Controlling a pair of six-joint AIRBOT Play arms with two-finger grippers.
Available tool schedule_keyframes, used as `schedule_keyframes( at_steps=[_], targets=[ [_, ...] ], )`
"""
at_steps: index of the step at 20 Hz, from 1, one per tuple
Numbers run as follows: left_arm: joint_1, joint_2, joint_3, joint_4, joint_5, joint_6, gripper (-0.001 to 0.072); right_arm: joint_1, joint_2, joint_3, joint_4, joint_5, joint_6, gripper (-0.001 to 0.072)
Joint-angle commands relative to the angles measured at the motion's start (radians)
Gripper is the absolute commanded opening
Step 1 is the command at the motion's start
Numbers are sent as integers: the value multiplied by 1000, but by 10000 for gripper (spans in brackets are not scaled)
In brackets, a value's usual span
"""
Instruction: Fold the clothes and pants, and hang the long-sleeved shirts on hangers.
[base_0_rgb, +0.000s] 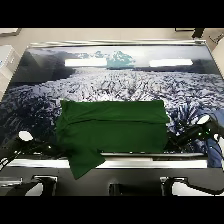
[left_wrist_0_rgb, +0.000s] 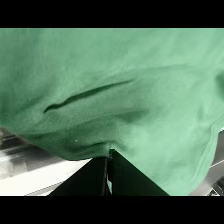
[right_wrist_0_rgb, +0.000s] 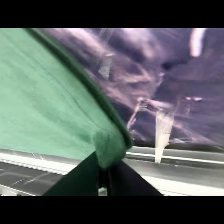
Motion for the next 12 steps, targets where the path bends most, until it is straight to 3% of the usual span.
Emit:
schedule_keyframes(
  at_steps=[1, 5, 12],
  targets=[
    [1, 12, 55, 27, 1, 0, 20, 0, 19, 4, 12, 25, -37, 33],
    [37, 11, 262, 100, -3, -30, 18, 0, 34, 162, 32, 24, -20, 31],
    [36, -200, 575, 77, 43, -31, 18, 142, -69, 489, 71, -169, 34, 32]
  ],
)
